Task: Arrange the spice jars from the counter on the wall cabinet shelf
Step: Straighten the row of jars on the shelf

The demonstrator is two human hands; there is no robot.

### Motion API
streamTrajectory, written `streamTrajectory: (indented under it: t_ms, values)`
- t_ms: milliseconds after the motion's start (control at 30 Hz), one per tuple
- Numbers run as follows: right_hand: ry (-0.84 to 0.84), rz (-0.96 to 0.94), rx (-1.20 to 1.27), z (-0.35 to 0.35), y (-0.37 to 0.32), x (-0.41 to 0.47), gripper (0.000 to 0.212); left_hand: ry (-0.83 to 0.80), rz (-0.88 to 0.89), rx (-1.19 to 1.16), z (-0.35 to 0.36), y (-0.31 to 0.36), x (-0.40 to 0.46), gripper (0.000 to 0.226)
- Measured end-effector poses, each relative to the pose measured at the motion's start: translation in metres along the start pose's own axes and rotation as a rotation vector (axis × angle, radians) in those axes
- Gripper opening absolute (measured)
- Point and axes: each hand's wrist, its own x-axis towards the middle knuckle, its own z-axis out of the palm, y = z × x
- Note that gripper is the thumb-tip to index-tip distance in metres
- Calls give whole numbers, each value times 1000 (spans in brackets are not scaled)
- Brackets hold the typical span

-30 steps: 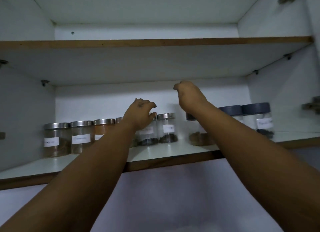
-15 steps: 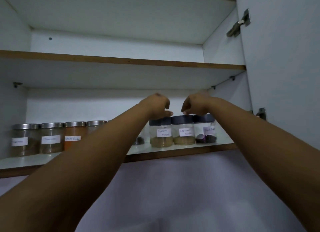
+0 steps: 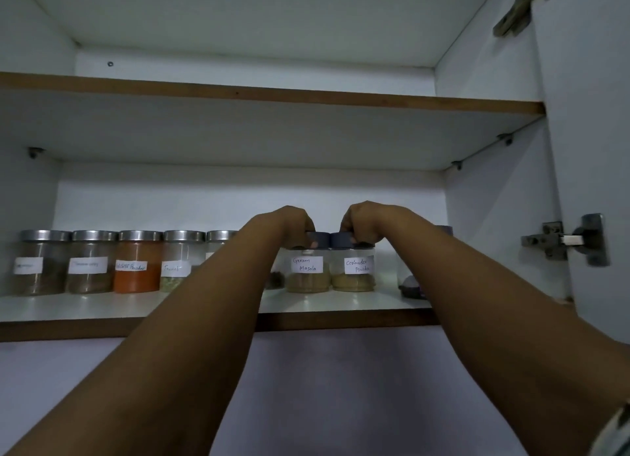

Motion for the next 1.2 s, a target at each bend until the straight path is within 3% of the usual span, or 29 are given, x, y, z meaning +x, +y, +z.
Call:
streamTrajectory:
  t_ms: [167, 533, 600, 667, 733, 800, 900, 1100, 1200]
  values:
    - [-31, 42, -99, 31, 2, 49, 37, -15, -50, 4, 17, -4, 32, 33]
    - [-18, 92, 43, 39, 0, 59, 47, 15, -37, -52, 33, -14, 48, 36]
    - [105, 110, 286, 33, -5, 49, 60, 27, -43, -126, 28, -12, 40, 58]
    - [382, 125, 549, 20, -6, 32, 73, 102, -75, -200, 14, -5, 23, 71]
    - [656, 108, 737, 5, -3, 17, 72, 166, -39, -156, 3, 11, 2, 66]
    - [738, 93, 851, -9, 6, -3, 63, 210, 56, -125, 0, 36, -26, 49]
    - [605, 148, 688, -24, 28, -45, 46, 275, 160, -138, 33, 88, -70, 43]
    - [91, 224, 395, -18, 60, -98, 36, 976, 181, 267, 112, 121, -94, 47]
    - [-70, 234, 364, -5, 63, -98, 38, 1122, 115, 192, 110, 126, -94, 37]
